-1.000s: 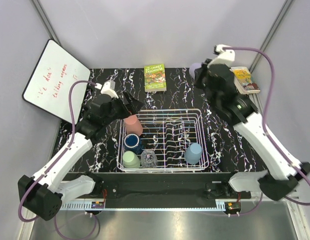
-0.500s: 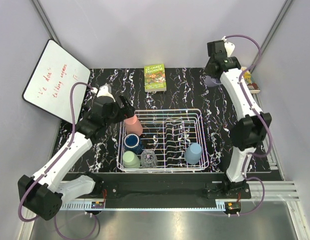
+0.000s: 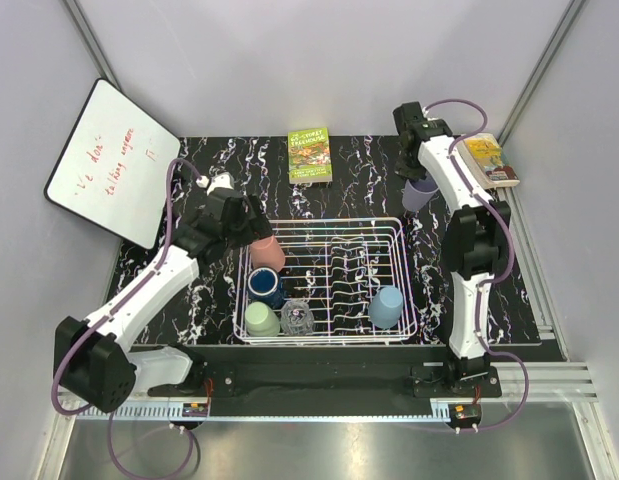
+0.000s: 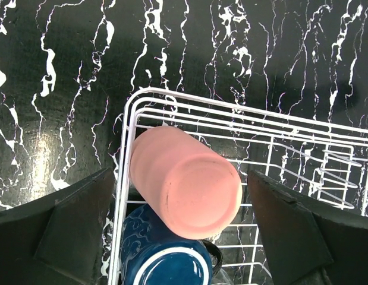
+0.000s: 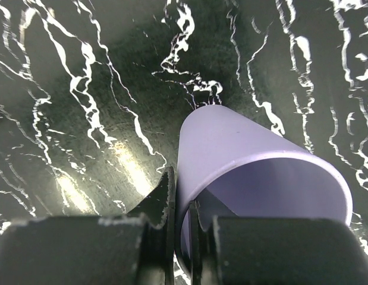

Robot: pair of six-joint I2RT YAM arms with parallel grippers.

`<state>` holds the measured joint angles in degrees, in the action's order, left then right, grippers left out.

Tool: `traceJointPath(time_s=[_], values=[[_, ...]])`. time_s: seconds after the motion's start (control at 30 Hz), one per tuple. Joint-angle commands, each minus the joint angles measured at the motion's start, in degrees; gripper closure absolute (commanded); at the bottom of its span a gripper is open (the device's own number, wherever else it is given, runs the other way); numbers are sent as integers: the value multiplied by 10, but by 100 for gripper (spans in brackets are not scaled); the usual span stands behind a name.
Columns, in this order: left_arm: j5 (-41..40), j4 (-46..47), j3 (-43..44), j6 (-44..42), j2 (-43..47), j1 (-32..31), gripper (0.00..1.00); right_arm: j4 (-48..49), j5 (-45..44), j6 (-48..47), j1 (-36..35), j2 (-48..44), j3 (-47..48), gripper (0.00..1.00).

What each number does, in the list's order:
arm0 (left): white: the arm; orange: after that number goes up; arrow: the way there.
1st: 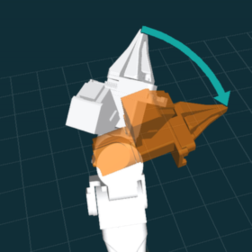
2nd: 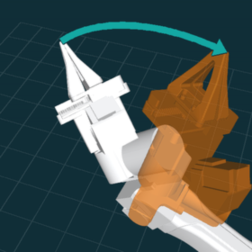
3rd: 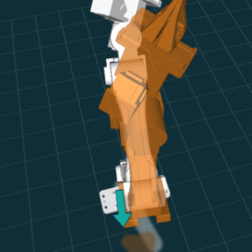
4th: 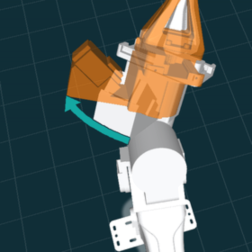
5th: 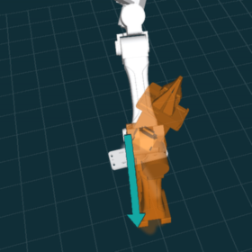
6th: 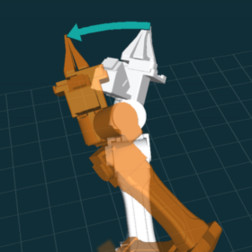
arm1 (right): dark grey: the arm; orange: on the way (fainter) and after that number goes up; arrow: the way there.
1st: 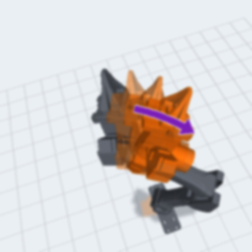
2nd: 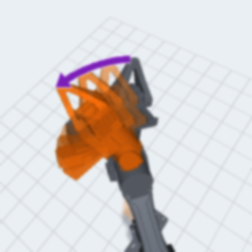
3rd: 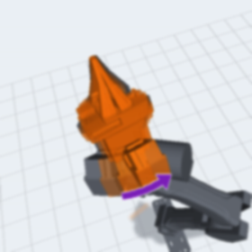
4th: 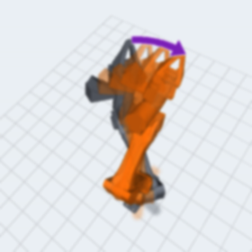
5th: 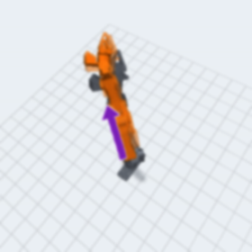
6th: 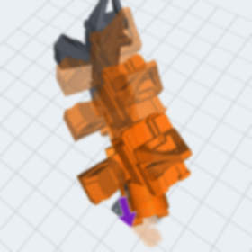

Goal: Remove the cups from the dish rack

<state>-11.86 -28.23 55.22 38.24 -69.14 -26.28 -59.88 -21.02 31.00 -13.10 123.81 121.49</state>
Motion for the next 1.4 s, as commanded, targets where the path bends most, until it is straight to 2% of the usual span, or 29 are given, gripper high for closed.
traceJointPath(time_s=[0.0, 0.23, 0.5, 0.6, 0.63, 0.83, 0.87, 0.97, 1.17, 1.27, 1.37], values=[[-11, -3, 31, 3, -6, 1, 1, -9, 16, 13, 4, 10, 12, 100], [-7, -5, 30, 6, -13, 1, 1, -3, 21, 7, 6, 40, 2, 100], [-12, -9, 30, 4, -15, 0, 1, 25, 21, 5, 6, 47, -52, 100], [-10, -9, 31, 5, -17, 0, 1, 28, 22, 3, 6, 50, -59, 93], [-10, -9, 32, 5, -19, 0, 1, 30, 22, 4, 6, 47, -60, 85], [-3, -8, 38, -7, -17, -1, 1, 35, 21, 6, 6, 9, -47, 60], [-4, -8, 39, -14, -16, -3, 1, 35, 21, 8, 5, 2, -43, 52], [-15, -8, 46, -19, -14, -10, 1, 37, 29, 10, 3, -30, -23, 43], [-21, -9, 58, -22, -13, -15, 1, 37, 47, 9, -4, -85, 15, 37], [-28, -9, 66, -31, -13, -17, 1, 38, 60, 10, -12, -128, 9, 30], [-49, -10, 74, -44, -20, -18, 1, 75, 98, 21, -23, -201, -53, 10]])
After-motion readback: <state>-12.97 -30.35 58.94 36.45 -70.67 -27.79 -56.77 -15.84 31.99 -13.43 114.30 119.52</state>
